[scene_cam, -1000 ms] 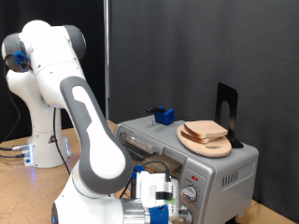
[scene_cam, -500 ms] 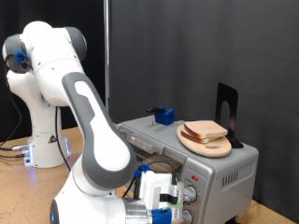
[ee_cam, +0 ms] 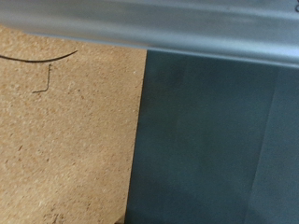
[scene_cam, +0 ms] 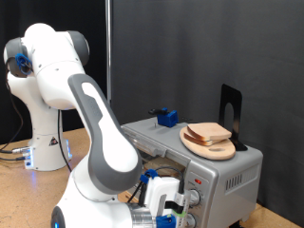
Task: Make a piece of toast with the oven
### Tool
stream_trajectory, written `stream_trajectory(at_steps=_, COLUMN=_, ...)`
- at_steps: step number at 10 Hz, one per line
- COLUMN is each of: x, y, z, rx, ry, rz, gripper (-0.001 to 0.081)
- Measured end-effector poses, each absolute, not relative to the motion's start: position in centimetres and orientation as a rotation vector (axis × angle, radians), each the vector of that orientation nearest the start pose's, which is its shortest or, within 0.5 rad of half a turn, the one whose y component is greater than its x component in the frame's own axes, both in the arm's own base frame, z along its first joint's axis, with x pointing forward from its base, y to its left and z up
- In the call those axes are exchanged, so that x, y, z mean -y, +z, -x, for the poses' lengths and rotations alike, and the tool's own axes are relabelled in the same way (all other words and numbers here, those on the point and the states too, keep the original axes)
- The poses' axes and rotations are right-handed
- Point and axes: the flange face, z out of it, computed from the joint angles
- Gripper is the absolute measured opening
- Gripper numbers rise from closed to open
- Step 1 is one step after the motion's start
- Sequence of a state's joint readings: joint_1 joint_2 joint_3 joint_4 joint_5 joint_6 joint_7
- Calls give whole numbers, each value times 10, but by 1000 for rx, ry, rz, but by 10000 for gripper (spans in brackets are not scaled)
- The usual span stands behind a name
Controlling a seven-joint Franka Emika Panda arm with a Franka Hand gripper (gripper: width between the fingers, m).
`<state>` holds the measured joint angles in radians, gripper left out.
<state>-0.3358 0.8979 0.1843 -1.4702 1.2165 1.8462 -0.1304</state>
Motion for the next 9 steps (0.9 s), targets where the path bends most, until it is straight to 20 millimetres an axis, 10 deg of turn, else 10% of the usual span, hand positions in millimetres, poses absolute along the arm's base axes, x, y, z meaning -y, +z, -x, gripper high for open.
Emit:
stream_trajectory(at_steps=5, x=56, y=161, z=-693, rx=-730, ry=321, rz=1718, gripper=808)
stream_trajectory(at_steps=9, x=118, y=164, z=-669, rx=-704, ry=342, rz=1636, gripper=808)
